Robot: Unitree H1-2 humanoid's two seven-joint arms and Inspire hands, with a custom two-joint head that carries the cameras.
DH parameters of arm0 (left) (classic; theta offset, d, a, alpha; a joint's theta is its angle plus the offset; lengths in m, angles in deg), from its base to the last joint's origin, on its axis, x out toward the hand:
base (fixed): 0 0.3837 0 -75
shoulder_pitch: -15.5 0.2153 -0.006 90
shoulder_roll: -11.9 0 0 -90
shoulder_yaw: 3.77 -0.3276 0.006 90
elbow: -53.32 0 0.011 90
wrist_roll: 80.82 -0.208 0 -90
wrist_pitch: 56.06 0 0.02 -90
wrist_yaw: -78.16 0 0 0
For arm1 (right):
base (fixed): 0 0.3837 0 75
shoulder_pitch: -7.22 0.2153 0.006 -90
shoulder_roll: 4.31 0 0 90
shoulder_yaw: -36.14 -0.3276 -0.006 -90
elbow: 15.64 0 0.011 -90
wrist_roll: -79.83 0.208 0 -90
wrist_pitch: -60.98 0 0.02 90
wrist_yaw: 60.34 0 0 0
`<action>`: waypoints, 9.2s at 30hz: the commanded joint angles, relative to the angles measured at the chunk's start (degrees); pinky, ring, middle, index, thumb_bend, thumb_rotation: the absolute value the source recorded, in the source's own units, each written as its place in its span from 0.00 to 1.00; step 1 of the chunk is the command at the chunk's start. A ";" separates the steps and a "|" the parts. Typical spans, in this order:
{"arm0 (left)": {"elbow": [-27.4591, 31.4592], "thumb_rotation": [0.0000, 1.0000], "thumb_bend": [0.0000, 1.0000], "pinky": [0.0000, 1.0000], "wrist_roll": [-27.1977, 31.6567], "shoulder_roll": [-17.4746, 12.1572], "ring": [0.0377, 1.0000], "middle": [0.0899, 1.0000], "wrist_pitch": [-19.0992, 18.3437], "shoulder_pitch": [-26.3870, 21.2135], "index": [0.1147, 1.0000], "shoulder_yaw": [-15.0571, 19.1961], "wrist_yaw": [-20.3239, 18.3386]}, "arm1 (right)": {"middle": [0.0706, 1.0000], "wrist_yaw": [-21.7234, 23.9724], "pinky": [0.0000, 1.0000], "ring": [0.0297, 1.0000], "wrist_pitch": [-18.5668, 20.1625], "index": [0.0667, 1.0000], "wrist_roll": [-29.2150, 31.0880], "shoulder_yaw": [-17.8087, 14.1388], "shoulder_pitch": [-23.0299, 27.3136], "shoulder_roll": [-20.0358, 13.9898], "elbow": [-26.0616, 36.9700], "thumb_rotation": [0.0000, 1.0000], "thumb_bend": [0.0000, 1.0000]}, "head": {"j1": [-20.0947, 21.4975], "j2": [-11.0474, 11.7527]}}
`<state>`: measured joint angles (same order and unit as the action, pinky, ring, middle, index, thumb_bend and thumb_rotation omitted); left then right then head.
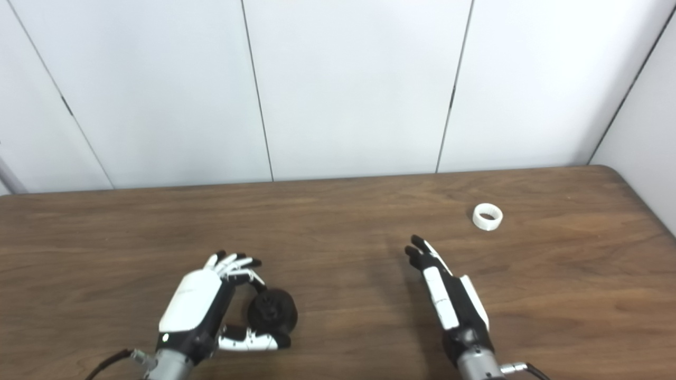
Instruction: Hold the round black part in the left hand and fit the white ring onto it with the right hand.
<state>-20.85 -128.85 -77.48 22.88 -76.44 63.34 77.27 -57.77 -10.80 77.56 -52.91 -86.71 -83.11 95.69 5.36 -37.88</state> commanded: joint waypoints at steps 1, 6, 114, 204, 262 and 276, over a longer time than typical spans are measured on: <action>-0.08 0.05 0.52 1.00 -1.10 0.47 0.92 0.83 2.39 -0.16 0.42 -0.42 0.79 | 0.91 -0.54 1.00 0.94 0.25 0.93 -0.51 0.19 1.71 0.56 3.13 1.00 0.58 | 0.22 -0.23; -1.38 0.05 0.52 1.00 -0.87 0.93 0.95 0.84 3.82 1.50 0.42 -0.56 0.68 | 0.91 -0.79 1.00 0.94 1.97 0.93 -1.07 -0.02 2.24 1.20 4.51 1.00 0.59 | 0.95 -0.91; -5.88 0.05 0.52 1.00 -3.58 -0.14 0.91 0.79 10.94 5.16 0.42 4.30 1.86 | 0.98 16.23 1.00 1.00 8.69 0.70 -44.29 3.05 37.96 -26.66 -38.88 0.35 0.82 | 16.63 -1.81; -6.18 0.05 0.52 1.00 -7.40 2.34 0.89 0.78 9.74 4.46 0.42 1.72 2.27 | 0.84 32.08 1.00 0.97 7.88 0.45 -44.72 13.63 26.61 -21.93 -3.29 0.14 0.52 | 2.91 -4.56; -7.42 0.05 0.52 1.00 -13.16 7.00 0.88 0.78 3.01 1.75 0.42 -4.03 1.87 | 0.85 33.77 1.00 1.00 2.39 0.45 -44.37 20.96 23.11 -10.86 7.62 0.14 0.52 | -6.61 -8.50; -7.40 0.05 0.52 1.00 -13.64 7.70 0.88 0.77 2.29 1.53 0.42 -4.59 2.04 | 0.85 33.17 1.00 0.99 1.15 0.45 -43.97 21.79 22.32 -10.72 6.24 0.14 0.52 | -7.23 -9.01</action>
<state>-27.59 -141.47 -70.07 25.43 -74.78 59.48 80.57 -23.19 -7.80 33.46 -30.97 -65.87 -94.15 101.25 -1.84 -46.84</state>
